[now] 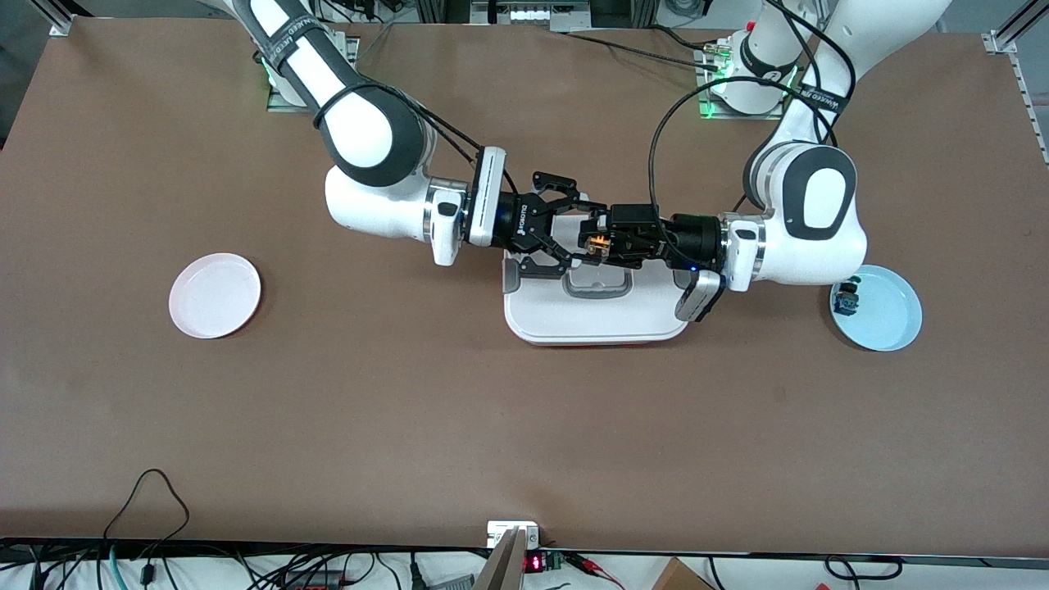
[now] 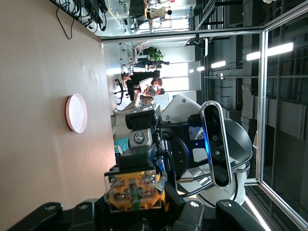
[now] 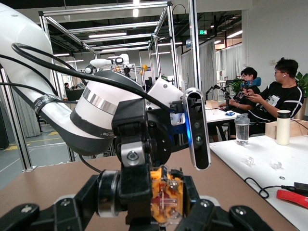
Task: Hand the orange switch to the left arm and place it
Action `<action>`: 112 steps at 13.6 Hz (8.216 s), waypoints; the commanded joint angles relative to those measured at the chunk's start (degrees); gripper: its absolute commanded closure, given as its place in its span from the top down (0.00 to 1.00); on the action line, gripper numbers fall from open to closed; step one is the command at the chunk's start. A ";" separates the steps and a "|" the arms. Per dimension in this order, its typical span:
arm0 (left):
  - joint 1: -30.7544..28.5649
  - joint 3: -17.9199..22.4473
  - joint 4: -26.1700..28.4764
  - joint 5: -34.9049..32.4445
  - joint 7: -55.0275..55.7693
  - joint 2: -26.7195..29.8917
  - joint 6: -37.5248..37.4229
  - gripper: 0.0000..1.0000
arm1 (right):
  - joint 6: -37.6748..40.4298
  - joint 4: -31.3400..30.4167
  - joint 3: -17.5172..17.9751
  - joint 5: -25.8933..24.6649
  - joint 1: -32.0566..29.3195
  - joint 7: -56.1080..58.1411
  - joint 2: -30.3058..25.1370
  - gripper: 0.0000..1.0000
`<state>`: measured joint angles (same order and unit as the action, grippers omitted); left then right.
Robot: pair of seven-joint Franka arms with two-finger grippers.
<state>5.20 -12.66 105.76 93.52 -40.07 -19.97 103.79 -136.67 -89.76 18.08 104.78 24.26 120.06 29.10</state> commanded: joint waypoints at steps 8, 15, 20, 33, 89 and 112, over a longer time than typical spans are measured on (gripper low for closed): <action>-0.89 0.27 0.50 1.40 -1.33 0.11 -1.13 0.20 | -0.09 1.34 -0.42 1.13 -2.72 -2.18 0.43 1.00; -8.52 0.53 -0.56 -16.75 -0.54 0.54 -3.14 0.20 | 19.90 1.69 -0.42 -12.72 -16.05 -10.60 -0.88 1.00; -15.90 0.88 -1.35 -41.43 -1.06 0.11 -6.50 0.20 | 39.42 3.00 -0.42 -26.96 -28.45 -17.03 -2.73 1.00; -26.81 1.23 -5.30 -99.58 -24.06 -7.62 1.31 0.22 | 50.53 6.35 -11.67 -87.94 -22.16 -69.31 -23.38 1.00; -5.66 15.20 -19.58 -92.39 36.43 11.77 -14.81 1.00 | 39.99 1.69 -22.57 -105.57 -15.12 -112.32 -20.93 1.00; -5.64 13.98 -8.29 -93.61 35.85 18.39 -7.99 1.00 | 39.64 1.69 -22.57 -105.48 -15.03 -115.57 -20.93 1.00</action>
<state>-0.71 1.29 96.37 -0.44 -3.90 -2.97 96.23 -97.22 -89.10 -4.48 -0.86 9.05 5.10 7.82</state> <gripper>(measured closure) 0.000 0.000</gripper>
